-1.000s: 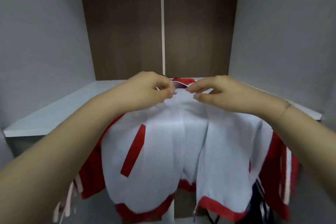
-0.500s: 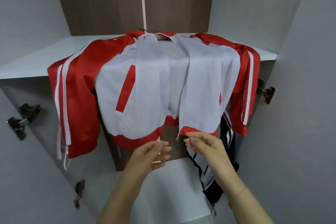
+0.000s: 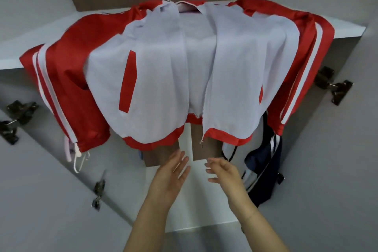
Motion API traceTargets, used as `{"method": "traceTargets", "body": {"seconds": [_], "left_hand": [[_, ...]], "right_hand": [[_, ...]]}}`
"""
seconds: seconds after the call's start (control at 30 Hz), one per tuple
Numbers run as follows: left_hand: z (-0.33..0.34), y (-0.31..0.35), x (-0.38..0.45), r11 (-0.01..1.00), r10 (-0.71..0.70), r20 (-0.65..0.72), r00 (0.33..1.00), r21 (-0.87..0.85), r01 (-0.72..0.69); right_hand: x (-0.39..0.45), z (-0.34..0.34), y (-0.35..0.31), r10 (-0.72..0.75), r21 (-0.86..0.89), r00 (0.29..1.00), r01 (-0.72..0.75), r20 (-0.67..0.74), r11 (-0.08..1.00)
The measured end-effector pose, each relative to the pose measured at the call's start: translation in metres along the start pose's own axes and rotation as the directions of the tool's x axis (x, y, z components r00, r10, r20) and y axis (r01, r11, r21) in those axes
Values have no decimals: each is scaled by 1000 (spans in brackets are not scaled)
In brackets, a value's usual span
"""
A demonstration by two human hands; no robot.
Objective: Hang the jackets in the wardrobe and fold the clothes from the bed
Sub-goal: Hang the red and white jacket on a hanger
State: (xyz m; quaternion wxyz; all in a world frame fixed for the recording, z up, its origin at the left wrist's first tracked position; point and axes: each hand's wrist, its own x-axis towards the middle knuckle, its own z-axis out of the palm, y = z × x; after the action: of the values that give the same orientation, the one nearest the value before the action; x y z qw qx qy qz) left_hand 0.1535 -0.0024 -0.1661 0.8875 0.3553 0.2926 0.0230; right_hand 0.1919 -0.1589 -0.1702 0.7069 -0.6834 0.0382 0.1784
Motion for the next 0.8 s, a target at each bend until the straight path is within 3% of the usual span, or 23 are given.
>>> {"method": "traceTargets", "body": {"seconds": [0.17,0.37,0.47,0.57,0.67,0.8], "left_hand": [[17,8,16,995,62,7,998,-75,-61],[30,8,37,992,61,15,998,-116,-59],[24,2,33,995,98,94,991,-34,-96],[10,-7,14,973,144,134,980,161,-165],[5,-10,-11,937,144,161,976,294,-187],[9,-8,-35,935,172,229,958,267,-232]], "right_hand": [[34,4,-13,61,174,993,-78,102,982],[56,9,-18,0,392,986,-66,166,918],[44,8,-15,-62,310,992,26,107,950],[24,4,-6,-123,218,990,105,70,970],[2,-3,-1,-144,195,983,120,115,973],[-18,-8,-7,-144,154,977,120,158,981]]}}
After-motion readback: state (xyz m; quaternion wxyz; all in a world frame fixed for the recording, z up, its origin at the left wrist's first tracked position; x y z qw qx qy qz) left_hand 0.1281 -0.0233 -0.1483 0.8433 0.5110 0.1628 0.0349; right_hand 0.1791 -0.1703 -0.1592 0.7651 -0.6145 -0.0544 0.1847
